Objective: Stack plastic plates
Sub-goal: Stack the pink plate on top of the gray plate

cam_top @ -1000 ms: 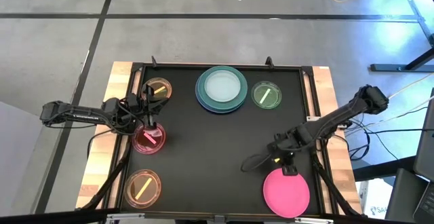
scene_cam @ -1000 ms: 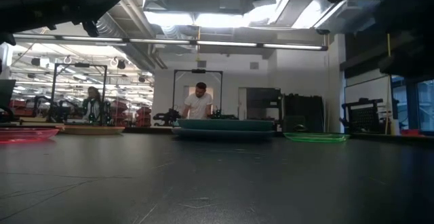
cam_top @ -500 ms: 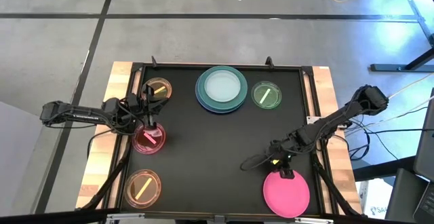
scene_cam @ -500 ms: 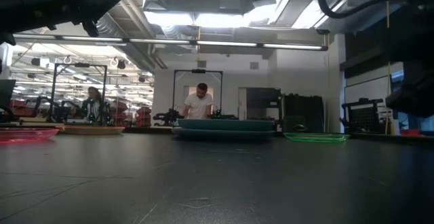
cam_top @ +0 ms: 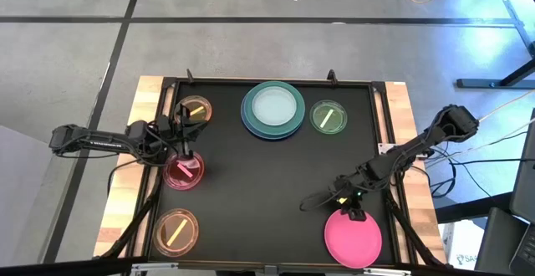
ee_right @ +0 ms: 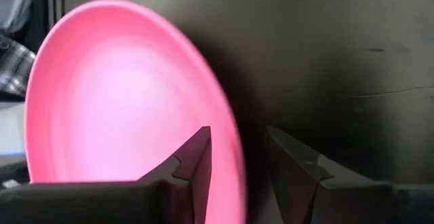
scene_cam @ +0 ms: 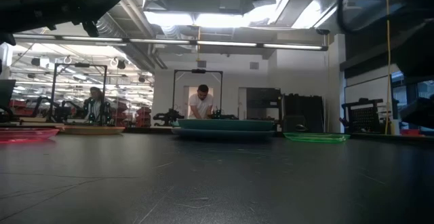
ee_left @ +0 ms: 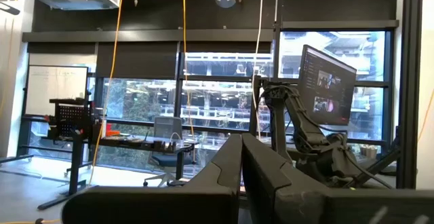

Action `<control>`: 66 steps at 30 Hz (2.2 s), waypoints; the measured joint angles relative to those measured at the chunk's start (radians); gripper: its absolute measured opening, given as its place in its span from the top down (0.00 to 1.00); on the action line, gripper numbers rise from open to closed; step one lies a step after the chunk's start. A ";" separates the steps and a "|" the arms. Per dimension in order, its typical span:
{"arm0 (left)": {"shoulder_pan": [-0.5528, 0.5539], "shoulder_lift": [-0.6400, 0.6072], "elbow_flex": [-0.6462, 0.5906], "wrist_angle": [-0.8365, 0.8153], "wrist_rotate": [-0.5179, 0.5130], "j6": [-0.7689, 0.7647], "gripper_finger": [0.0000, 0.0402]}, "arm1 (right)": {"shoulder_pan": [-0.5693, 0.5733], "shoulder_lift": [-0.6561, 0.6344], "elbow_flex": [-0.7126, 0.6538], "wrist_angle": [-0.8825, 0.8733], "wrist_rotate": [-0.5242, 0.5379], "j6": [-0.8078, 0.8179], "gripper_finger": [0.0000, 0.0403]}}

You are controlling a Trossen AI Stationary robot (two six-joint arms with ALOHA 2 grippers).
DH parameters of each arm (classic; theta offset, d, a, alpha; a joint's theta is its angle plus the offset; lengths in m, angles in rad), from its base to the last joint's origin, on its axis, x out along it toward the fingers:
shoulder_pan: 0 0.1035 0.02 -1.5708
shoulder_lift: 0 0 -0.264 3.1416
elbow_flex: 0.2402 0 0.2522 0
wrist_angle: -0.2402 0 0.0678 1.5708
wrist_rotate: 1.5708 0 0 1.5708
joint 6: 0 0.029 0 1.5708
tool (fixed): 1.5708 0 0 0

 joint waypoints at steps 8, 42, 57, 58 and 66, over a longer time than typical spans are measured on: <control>0.000 0.000 0.000 0.000 0.000 0.000 0.98 | -0.003 0.000 -0.002 0.007 -0.022 -0.016 0.91; 0.000 0.000 0.000 0.000 -0.023 -0.002 0.98 | -0.848 0.009 0.371 0.213 0.224 -0.385 0.99; 0.000 0.000 0.000 0.001 -0.024 0.000 0.98 | -1.095 0.360 0.370 0.637 0.319 -0.371 0.99; 0.000 0.000 0.000 0.000 -0.024 0.000 0.98 | -1.103 0.376 0.370 0.633 0.319 -0.370 0.99; 0.000 0.000 0.000 0.001 -0.024 0.000 0.98 | -1.111 0.434 0.370 0.652 0.387 -0.345 0.99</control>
